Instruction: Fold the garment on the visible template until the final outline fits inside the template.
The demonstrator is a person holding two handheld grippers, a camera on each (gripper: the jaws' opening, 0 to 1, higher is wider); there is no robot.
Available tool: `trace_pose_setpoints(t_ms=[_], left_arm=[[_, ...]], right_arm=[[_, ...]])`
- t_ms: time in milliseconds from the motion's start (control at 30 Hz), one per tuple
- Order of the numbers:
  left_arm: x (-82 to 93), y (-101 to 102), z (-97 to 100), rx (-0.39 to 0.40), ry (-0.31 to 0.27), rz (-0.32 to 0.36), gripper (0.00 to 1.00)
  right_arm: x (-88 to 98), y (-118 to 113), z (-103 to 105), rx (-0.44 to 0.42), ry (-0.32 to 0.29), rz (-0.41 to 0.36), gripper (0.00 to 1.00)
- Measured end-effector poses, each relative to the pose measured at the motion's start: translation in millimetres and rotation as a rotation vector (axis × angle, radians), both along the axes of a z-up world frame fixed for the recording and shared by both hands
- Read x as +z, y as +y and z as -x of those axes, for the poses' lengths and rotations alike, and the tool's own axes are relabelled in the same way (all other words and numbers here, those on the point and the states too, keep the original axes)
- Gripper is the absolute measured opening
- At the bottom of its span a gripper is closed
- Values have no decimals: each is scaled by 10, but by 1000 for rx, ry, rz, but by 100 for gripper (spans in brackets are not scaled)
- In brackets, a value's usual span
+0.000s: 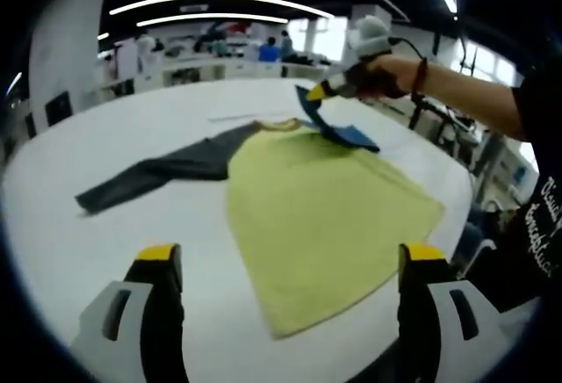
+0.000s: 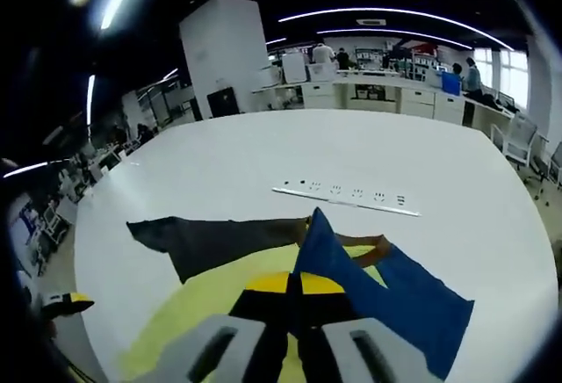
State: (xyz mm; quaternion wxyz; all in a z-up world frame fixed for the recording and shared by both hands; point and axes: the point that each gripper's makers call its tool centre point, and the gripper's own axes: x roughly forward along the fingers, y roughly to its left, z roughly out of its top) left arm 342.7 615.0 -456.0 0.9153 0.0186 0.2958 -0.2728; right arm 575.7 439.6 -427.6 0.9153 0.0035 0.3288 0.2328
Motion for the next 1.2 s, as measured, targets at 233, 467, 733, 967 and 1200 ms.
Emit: trace_pose_setpoints(t_ms=[233,467,733,967,1200], left_arm=[[-33,-2,9,-1,9,-3,98],[-52,16,19,6,13,-1,98],[-69,7,22,6,19,3,98],[-97,11,27,8,26,1,98],[-120,9,30,11,32,4,97]], right_arm=[[36,198,9,30,-12,-13,0],[67,350,21,61,-26,-20,0],[118,529,65,93,-36,-39,0],[164,693,165,134,-50,-56,0],[54,864,290,185,-33,-49,0]])
